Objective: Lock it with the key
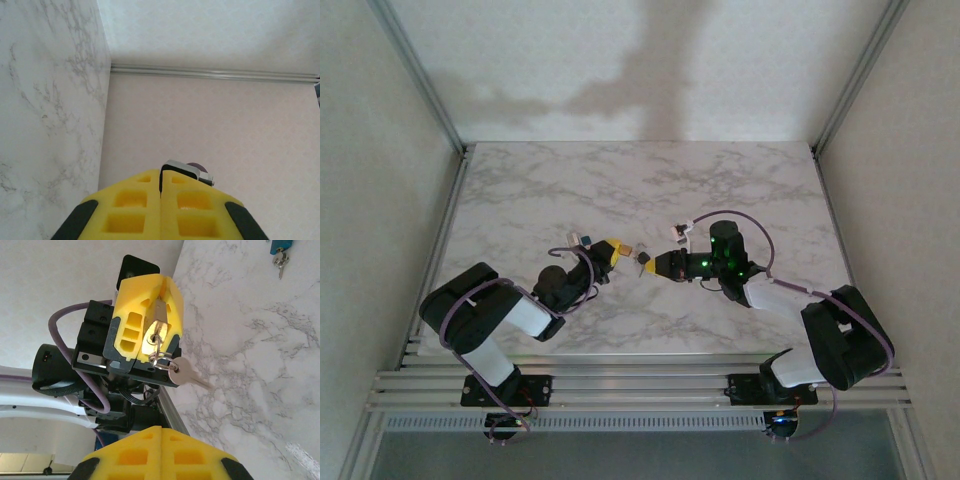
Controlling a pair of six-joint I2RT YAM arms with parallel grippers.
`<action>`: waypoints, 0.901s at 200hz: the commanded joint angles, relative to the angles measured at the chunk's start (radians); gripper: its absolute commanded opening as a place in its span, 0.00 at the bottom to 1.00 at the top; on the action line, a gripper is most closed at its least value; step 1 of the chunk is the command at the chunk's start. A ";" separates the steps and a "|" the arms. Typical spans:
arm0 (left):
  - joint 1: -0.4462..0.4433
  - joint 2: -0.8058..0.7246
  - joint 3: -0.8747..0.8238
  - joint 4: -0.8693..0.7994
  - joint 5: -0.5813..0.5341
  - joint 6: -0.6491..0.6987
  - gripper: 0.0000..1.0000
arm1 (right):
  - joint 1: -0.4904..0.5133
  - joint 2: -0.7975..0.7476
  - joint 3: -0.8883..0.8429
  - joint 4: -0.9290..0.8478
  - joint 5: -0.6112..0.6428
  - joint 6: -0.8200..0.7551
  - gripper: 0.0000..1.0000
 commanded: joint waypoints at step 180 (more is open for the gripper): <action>-0.112 0.068 0.022 0.103 -0.007 -0.010 0.00 | 0.011 -0.036 -0.024 0.064 0.031 -0.015 0.33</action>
